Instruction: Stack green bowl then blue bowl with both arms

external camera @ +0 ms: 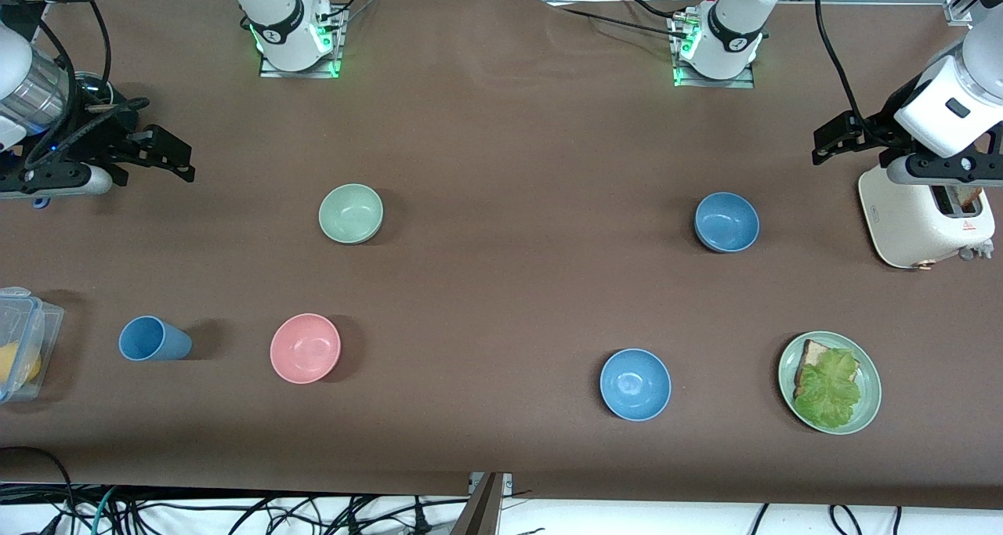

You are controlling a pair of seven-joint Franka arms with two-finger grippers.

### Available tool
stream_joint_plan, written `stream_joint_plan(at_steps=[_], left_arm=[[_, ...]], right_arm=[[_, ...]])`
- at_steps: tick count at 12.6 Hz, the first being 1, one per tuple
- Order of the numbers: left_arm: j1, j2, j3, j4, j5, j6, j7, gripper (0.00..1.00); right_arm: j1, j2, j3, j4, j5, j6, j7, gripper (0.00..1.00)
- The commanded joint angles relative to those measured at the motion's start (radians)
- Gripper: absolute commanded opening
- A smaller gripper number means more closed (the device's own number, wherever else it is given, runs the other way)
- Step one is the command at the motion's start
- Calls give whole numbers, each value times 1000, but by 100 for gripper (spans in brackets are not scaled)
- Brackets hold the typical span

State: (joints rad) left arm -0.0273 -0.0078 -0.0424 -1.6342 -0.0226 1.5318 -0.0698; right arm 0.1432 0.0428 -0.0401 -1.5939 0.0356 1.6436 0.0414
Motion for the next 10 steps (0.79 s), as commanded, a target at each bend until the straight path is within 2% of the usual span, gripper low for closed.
stream_joint_plan(at_steps=[1,10], left_arm=[[4,-15,-2,-6,-5,-10,-4,100],[4,-17,-2,-6,-5,-12,-4,100]], right_arm=[[-11,-1,2,6,-2,-1,6,100],[-2,104,5,-6,-14,-15,-8,100]])
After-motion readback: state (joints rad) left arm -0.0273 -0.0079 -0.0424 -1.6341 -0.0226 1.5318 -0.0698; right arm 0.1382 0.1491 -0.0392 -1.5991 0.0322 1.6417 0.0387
